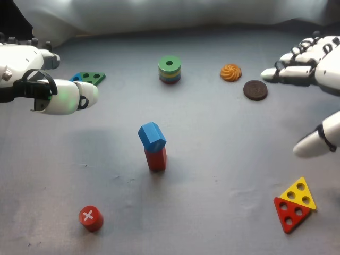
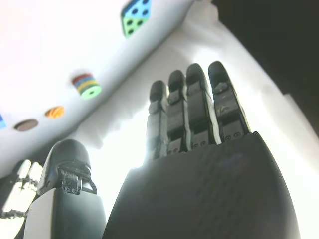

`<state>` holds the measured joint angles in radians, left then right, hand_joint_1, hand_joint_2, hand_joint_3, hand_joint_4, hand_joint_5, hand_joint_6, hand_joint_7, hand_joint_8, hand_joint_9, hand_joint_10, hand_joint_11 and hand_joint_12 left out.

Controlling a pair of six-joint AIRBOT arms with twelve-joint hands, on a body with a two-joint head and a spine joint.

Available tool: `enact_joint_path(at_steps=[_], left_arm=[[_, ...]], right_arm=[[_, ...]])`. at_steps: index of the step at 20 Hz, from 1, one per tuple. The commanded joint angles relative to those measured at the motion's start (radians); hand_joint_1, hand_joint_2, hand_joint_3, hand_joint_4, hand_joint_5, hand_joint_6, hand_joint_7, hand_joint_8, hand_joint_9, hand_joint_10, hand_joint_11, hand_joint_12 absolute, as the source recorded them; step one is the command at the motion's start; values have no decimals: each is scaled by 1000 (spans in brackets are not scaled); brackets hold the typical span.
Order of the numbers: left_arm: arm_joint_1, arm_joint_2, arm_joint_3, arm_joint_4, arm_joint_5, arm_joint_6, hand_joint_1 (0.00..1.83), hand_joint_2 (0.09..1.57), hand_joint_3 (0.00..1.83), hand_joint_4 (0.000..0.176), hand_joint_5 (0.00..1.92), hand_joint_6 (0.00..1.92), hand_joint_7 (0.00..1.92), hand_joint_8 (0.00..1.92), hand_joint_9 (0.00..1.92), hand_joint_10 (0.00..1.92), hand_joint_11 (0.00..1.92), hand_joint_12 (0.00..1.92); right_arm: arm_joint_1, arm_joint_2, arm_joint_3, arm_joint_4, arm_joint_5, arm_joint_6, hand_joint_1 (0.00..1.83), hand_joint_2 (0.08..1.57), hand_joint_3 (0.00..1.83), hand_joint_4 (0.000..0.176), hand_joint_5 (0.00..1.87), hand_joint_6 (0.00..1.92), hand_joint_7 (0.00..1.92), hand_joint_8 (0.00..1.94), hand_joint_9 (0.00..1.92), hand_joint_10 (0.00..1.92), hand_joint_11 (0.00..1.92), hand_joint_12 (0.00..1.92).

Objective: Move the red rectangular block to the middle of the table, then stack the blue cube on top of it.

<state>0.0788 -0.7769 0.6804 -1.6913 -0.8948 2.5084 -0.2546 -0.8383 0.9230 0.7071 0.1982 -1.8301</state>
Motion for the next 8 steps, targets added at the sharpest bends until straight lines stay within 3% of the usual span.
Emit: enact_joint_path(at_steps=[1, 2, 4, 7, 8], left_arm=[[-11, 13, -1, 77, -36, -1, 0, 1224, 11, 0, 221, 0, 222, 1, 164, 2, 0, 206], [-13, 13, 0, 77, -36, -1, 0, 1230, 9, 0, 218, 0, 220, 0, 162, 1, 0, 192], [-17, 13, 5, 77, -36, -1, 0, 1230, 6, 0, 220, 2, 225, 2, 168, 3, 0, 188], [-18, 12, 10, 77, -36, -1, 0, 1239, 3, 0, 238, 2, 242, 2, 182, 3, 0, 193], [-18, 12, 11, 77, -36, -1, 0, 1249, 1, 0, 245, 1, 253, 1, 198, 1, 0, 230]], right_arm=[[6, 7, -9, -56, 78, 56, 377, 776, 20, 0, 0, 0, 0, 0, 0, 0, 0, 0], [3, 9, -9, -124, 78, 128, 365, 783, 20, 0, 0, 0, 0, 0, 0, 0, 0, 0], [-1, 9, -9, -200, 84, 181, 349, 790, 18, 0, 0, 0, 0, 0, 0, 0, 0, 0], [-61, 21, -9, -592, 252, 511, 326, 844, 10, 0, 0, 0, 13, 1, 23, 2, 51, 31], [-88, 27, -8, -694, 324, 578, 314, 911, 8, 0, 122, 10, 121, 9, 102, 10, 69, 57]])
